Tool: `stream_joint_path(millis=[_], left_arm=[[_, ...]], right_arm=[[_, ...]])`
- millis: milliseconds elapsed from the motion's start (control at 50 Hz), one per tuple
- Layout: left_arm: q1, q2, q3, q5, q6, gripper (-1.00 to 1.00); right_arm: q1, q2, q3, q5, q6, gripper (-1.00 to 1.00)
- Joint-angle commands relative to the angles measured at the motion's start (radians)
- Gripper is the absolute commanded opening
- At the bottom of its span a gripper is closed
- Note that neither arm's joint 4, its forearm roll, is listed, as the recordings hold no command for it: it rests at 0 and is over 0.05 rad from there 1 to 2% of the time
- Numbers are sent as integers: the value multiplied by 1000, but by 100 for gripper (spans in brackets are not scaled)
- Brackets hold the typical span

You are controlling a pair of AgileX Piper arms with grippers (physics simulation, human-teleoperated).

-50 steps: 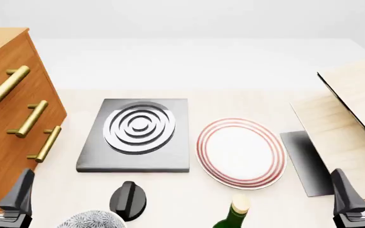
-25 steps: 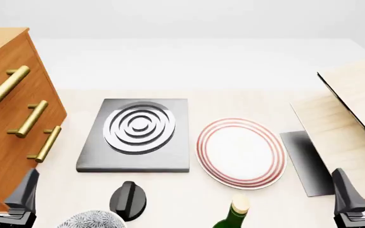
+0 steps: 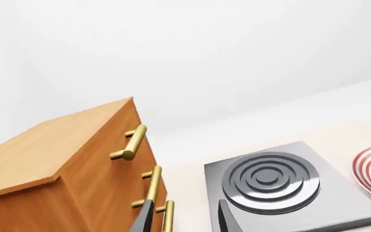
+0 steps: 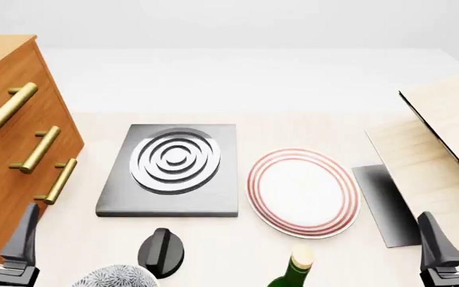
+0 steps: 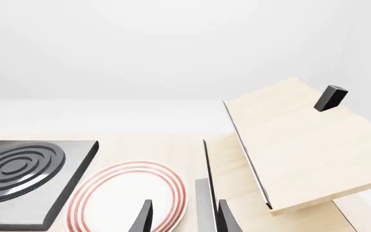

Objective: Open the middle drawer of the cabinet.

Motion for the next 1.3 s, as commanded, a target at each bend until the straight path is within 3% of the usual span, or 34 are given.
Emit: stream_joint_path(millis=[20, 160, 420, 500, 540, 600, 620, 660, 860, 1120, 1200, 1300], left_arm=[[-48, -54, -38, -2, 126, 100], [-86, -54, -72, 9, 218, 100], [-60, 3, -138, 9, 357, 100], [-74, 43, -132, -46, 411, 100], [-104, 95, -108, -119, 483, 100], [-73, 153, -129, -141, 482, 100], [-98, 174, -111, -194, 529, 100], [-92, 194, -110, -213, 551, 100], [-107, 316, -141, -275, 617, 100], [-83, 381, -206, -226, 612, 100], [-45, 415, -255, -152, 575, 100], [-55, 436, -243, -184, 603, 100]], right_arm=[[2, 0, 2, -2, 1, 100], [1, 0, 2, -2, 1, 100], [1, 0, 2, -2, 1, 100], [2, 0, 2, -2, 1, 100], [2, 0, 2, -2, 1, 100], [2, 0, 2, -2, 1, 100], [1, 0, 2, -2, 2, 100], [2, 1, 2, -2, 1, 100], [1, 1, 2, -3, 3, 100], [1, 1, 2, -3, 2, 100], [1, 1, 2, -2, 1, 100], [2, 1, 2, -2, 0, 100]])
